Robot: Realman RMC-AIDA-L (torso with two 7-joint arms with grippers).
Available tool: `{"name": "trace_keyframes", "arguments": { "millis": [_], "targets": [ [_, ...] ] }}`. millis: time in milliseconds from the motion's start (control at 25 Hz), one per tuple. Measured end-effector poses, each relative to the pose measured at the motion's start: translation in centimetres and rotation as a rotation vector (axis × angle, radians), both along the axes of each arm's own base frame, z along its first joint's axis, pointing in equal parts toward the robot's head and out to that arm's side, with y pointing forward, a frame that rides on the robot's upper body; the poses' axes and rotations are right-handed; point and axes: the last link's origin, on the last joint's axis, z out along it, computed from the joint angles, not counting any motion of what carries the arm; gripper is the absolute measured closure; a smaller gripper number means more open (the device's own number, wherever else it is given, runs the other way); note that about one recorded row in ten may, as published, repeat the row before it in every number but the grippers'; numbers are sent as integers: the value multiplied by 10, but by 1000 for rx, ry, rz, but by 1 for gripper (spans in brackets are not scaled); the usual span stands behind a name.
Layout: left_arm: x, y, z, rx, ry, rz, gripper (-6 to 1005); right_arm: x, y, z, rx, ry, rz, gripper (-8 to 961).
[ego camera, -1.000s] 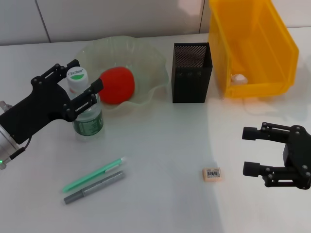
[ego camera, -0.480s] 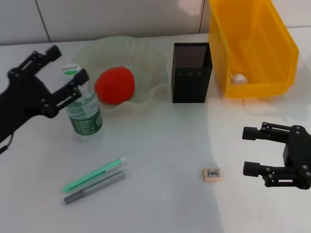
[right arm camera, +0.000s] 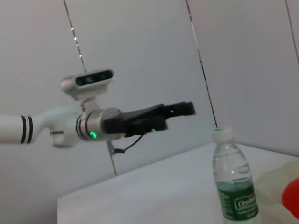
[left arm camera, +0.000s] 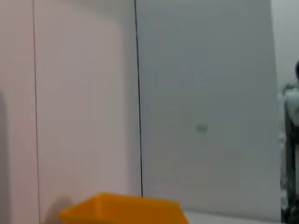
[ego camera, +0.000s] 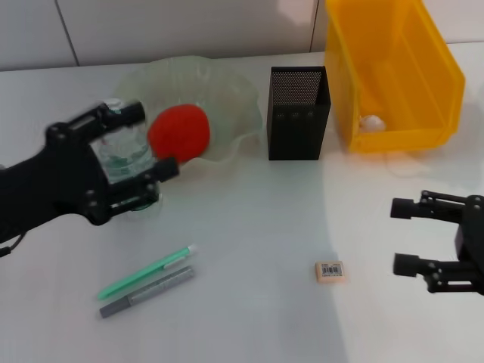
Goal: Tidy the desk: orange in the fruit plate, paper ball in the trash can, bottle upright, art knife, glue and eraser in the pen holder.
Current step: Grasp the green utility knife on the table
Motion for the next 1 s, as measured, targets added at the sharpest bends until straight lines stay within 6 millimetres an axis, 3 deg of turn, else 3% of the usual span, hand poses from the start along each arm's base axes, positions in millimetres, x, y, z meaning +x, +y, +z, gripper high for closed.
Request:
{"name": "trace_keyframes", "arguments": {
  "millis": [200, 360, 400, 880, 1000],
  "targets": [
    [19, 6, -6, -67, 269, 115, 206, 7, -5, 9, -13, -63, 2, 153],
    [25, 5, -5, -82, 340, 135, 207, 15, -8, 12, -9, -137, -3, 153],
    [41, 3, -6, -185, 479, 192, 207, 18, -10, 14, -7, -163, -7, 153],
    [70, 16, -10, -279, 706, 326, 210, 30, -16, 12, 5, -203, -41, 153],
    [88, 31, -29, -306, 878, 324, 211, 32, -16, 9, 2, -195, -56, 153]
  ]
}}
